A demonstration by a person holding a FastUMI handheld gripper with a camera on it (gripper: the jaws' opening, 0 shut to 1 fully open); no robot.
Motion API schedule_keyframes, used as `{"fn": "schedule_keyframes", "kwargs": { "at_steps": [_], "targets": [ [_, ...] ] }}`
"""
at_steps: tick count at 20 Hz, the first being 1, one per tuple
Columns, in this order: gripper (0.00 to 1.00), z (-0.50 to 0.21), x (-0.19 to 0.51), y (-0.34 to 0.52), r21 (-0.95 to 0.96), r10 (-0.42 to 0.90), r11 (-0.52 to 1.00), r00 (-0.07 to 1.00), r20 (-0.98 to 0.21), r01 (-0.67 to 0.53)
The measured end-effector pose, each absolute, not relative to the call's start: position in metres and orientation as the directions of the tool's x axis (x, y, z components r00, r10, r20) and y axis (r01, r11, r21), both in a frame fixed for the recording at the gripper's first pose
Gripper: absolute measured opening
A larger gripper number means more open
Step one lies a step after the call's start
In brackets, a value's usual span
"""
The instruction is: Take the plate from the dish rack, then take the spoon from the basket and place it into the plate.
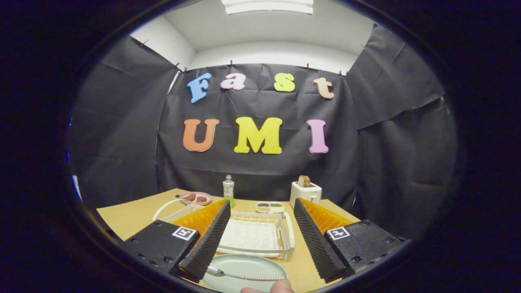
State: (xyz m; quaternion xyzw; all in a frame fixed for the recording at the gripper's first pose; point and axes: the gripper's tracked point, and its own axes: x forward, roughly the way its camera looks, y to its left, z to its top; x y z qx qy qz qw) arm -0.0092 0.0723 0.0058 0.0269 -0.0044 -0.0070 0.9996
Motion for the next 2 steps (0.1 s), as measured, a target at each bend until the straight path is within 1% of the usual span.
{"fn": "schedule_keyframes", "kwargs": {
  "at_steps": [2],
  "targets": [
    [1.0, 0.0028, -0.0061, 0.0737, 0.052, -0.012, 0.999, 1.0, -0.007, 0.013]
  ]
}}
